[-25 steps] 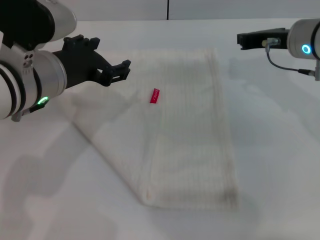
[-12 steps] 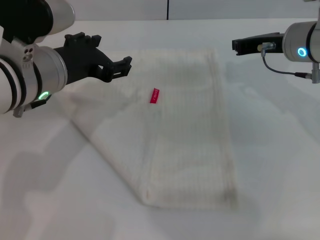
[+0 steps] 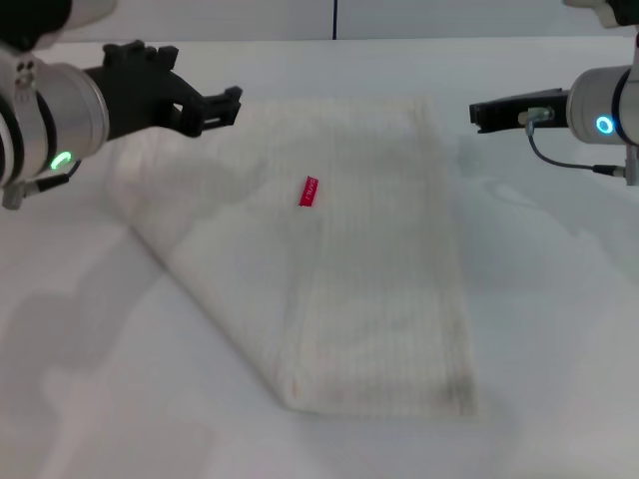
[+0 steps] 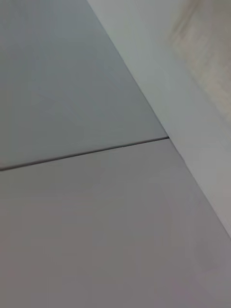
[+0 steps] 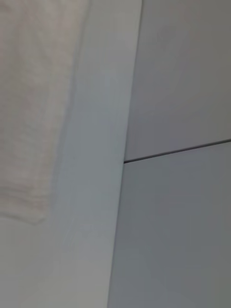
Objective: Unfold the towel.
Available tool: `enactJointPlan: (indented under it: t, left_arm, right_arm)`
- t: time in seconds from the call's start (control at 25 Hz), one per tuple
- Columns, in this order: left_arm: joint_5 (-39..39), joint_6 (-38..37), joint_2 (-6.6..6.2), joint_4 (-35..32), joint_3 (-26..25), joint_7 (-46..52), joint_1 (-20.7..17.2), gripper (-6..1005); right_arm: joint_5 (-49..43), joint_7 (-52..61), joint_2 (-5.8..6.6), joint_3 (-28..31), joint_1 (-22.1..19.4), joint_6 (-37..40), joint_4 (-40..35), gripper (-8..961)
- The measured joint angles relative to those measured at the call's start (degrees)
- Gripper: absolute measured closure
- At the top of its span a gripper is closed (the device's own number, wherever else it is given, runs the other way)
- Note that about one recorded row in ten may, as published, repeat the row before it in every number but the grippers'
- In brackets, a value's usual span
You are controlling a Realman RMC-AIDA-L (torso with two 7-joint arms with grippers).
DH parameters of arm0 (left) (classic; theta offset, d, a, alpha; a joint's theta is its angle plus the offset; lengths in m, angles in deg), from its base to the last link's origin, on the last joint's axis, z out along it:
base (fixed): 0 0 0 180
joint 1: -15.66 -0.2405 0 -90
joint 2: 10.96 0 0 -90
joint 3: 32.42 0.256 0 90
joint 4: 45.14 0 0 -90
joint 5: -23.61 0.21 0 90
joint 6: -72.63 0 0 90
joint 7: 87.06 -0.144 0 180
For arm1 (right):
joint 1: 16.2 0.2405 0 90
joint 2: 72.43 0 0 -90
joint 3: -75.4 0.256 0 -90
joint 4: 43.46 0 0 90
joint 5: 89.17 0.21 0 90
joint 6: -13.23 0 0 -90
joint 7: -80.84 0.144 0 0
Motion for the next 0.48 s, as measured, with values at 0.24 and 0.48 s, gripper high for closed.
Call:
enactJointPlan:
  t: [0.24, 0.48]
  left_arm:
    - [0.5, 0.7, 0.11, -1.0, -2.7, 1.0, 2.7, 200]
    - [1.1, 1.7, 0.12, -3.7, -4.9, 1.3, 6.6, 200]
  right_arm:
    - [-3.1, -0.5, 0.04, 1.6, 2.7, -2.4, 4.8, 953]
    - [-4.0, -1.1, 0.09, 1.7, 4.9, -5.7, 8.9, 952]
